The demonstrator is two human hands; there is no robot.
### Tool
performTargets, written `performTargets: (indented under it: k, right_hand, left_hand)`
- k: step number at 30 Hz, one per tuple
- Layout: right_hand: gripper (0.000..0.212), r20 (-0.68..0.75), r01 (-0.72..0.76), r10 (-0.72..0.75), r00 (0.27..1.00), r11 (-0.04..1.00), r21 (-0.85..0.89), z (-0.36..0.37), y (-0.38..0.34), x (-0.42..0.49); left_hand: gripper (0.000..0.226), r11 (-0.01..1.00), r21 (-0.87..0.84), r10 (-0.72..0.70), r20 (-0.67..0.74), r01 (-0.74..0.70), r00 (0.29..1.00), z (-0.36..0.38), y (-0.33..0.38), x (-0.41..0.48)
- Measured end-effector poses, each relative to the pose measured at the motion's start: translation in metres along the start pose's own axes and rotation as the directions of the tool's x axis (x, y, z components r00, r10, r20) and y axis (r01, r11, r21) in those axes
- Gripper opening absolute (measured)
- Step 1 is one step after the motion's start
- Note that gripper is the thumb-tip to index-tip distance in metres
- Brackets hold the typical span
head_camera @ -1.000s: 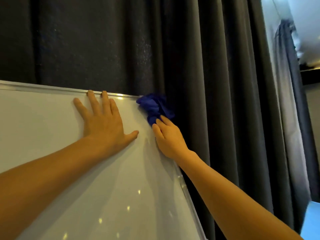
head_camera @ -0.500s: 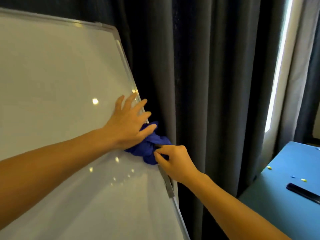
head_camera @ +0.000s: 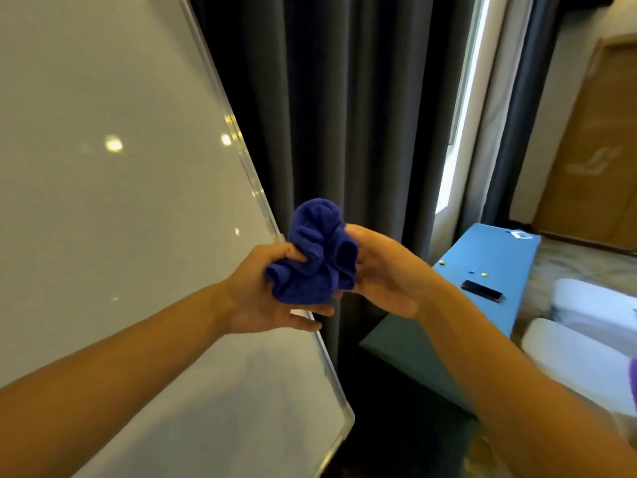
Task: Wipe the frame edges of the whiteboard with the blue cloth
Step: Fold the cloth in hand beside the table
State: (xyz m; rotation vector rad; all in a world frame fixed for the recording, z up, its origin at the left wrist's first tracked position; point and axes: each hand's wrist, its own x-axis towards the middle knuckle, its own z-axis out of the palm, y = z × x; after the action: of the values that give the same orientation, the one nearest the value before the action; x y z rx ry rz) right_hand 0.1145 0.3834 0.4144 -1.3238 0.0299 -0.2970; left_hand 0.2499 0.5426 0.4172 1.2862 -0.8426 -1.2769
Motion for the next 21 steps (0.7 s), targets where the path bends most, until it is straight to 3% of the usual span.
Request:
performTargets:
  k: [2,4,7,11,15,17,21]
  right_hand:
    - [0.048,-0.104,-0.037,0.039,0.994,0.999,0.023,0.002,0.024,-0.02]
    - [0.034,-0.193,-0.092,0.114,0.975,0.989,0.118,0.001,0.05,-0.047]
    - [0.023,-0.275,-0.173,0.254,0.927,0.942,0.287,-0.016,0.091,-0.098]
    - [0.03,-0.304,-0.171,0.297,0.905,0.909,0.379,-0.034,0.12,-0.145]
    - [0.039,-0.3,-0.142,0.268,0.916,0.913,0.383,-0.073,0.123,-0.176]
    - [0.044,-0.316,-0.154,0.283,0.905,0.913,0.377,-0.107,0.126,-0.199]
    - [0.04,-0.436,-0.218,0.322,0.84,0.937,0.271,-0.187,0.129,-0.251]
  left_hand:
    - [0.057,0.996,0.0,-0.085,0.015,0.085,0.996,0.005,-0.025,0.002]
    - [0.048,0.983,0.094,-0.15,-0.073,0.156,0.986,0.017,-0.06,0.003]
    - [0.031,0.966,0.214,-0.088,-0.251,0.143,0.964,0.047,-0.121,0.006]
    - [0.041,0.987,-0.128,-0.135,-0.302,0.1,0.944,0.091,-0.165,0.014]
    - [0.015,0.993,-0.052,-0.116,-0.358,0.105,0.926,0.141,-0.19,0.048]
    - [0.026,0.992,-0.063,-0.123,-0.396,0.106,0.91,0.165,-0.201,0.071]
    - [0.035,0.944,-0.321,-0.189,-0.358,0.07,0.914,0.229,-0.237,0.133]
